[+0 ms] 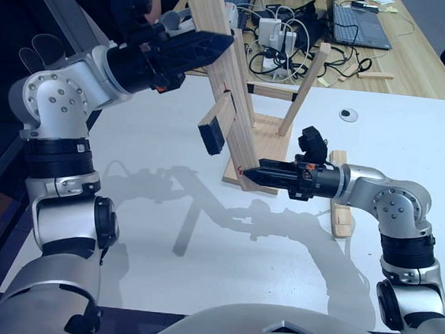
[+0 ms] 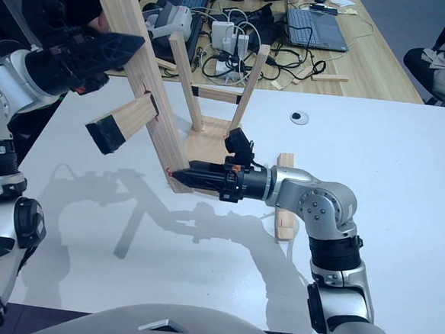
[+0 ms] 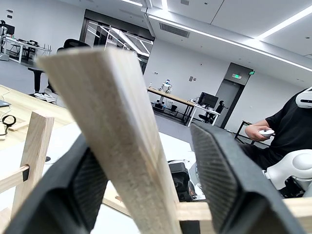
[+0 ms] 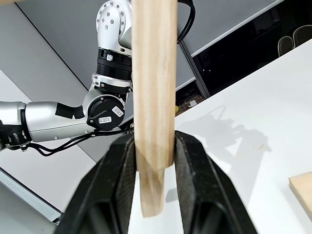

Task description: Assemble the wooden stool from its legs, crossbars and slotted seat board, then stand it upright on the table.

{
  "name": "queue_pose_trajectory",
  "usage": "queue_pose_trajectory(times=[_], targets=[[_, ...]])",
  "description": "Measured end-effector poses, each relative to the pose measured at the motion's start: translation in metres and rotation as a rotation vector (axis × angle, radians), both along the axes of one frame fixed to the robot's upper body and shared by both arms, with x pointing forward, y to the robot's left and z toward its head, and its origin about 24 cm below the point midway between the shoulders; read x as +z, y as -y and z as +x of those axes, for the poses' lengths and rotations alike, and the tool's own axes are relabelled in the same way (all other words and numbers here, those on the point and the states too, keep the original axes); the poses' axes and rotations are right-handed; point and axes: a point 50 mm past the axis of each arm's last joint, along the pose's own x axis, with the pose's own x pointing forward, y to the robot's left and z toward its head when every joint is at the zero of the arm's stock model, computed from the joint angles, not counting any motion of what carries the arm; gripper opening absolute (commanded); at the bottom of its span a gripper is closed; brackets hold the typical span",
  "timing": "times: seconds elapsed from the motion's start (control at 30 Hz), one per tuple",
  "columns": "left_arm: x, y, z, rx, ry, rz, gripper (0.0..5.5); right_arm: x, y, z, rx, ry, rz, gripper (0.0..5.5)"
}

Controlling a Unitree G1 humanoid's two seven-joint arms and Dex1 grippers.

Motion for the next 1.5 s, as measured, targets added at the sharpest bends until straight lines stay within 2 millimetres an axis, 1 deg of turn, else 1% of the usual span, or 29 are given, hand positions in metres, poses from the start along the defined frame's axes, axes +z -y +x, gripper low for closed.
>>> queue_pose_trajectory(times=[0.13,0.2,0.27,0.5,0.53,0.7,0.77,0.8,0.87,0.9,1.0,1.07,1.1,1.13,1.17,1.2,1.27,1.33,1.4,1.47,1.5], targets=[[-0.003,0.001,-0.001,-0.003,-0.006,0.008,1.74,0.0,0.0,0.0,0.006,0.007,0.006,1.01],[-0.003,0.001,-0.001,-0.002,-0.006,0.011,1.35,0.0,0.0,0.0,0.007,0.009,0.007,1.01],[-0.003,0.001,-0.002,-0.019,-0.008,0.009,1.24,-0.001,0.001,0.0,-0.001,0.015,-0.003,1.01],[-0.004,0.0,-0.003,-0.041,-0.016,0.021,1.16,-0.003,-0.001,0.001,-0.008,0.035,-0.024,1.01],[-0.004,0.0,-0.003,-0.039,-0.016,0.023,1.14,-0.004,-0.001,0.002,-0.016,0.054,-0.029,1.39],[-0.008,-0.003,0.0,0.008,-0.023,0.042,1.05,-0.008,0.002,0.009,-0.094,0.117,-0.073,2.21],[-0.014,-0.007,0.004,0.061,-0.035,0.053,1.05,-0.011,0.005,0.012,-0.113,0.121,-0.108,2.49],[-0.016,-0.009,0.005,0.085,-0.04,0.054,1.05,-0.013,0.007,0.013,-0.122,0.127,-0.127,2.75],[-0.024,-0.017,0.012,0.194,-0.052,0.071,1.03,-0.019,0.014,0.013,-0.143,0.131,-0.18,3.02],[-0.027,-0.02,0.013,0.236,-0.057,0.075,1.03,-0.025,0.019,0.014,-0.167,0.131,-0.217,3.27],[-0.035,-0.026,0.017,0.337,-0.071,0.077,1.03,-0.043,0.041,0.02,-0.27,0.134,-0.369,3.3],[-0.04,-0.029,0.019,0.412,-0.075,0.074,1.03,-0.054,0.055,0.024,-0.34,0.139,-0.472,2.96],[-0.042,-0.028,0.019,0.437,-0.083,0.066,1.03,-0.059,0.06,0.028,-0.381,0.152,-0.533,2.71],[-0.044,-0.027,0.02,0.46,-0.086,0.063,1.03,-0.065,0.067,0.031,-0.419,0.168,-0.614,2.58],[-0.044,-0.027,0.02,0.475,-0.085,0.058,1.03,-0.069,0.07,0.032,-0.43,0.175,-0.666,2.4],[-0.042,-0.026,0.02,0.501,-0.077,0.046,1.03,-0.077,0.074,0.034,-0.437,0.189,-0.756,2.23],[-0.042,-0.025,0.019,0.547,-0.078,0.037,1.03,-0.089,0.075,0.034,-0.415,0.219,-0.877,1.94],[-0.047,-0.023,0.019,0.581,-0.094,0.029,1.03,-0.096,0.071,0.034,-0.38,0.244,-0.928,1.58],[-0.053,-0.021,0.019,0.618,-0.115,0.018,1.03,-0.099,0.059,0.037,-0.356,0.275,-0.917,1.15],[-0.062,-0.024,0.017,0.67,-0.136,0.032,1.03,-0.101,0.041,0.041,-0.339,0.305,-0.892,0.85],[-0.065,-0.025,0.017,0.69,-0.14,0.039,1.03,-0.102,0.036,0.041,-0.338,0.309,-0.883,0.68]])
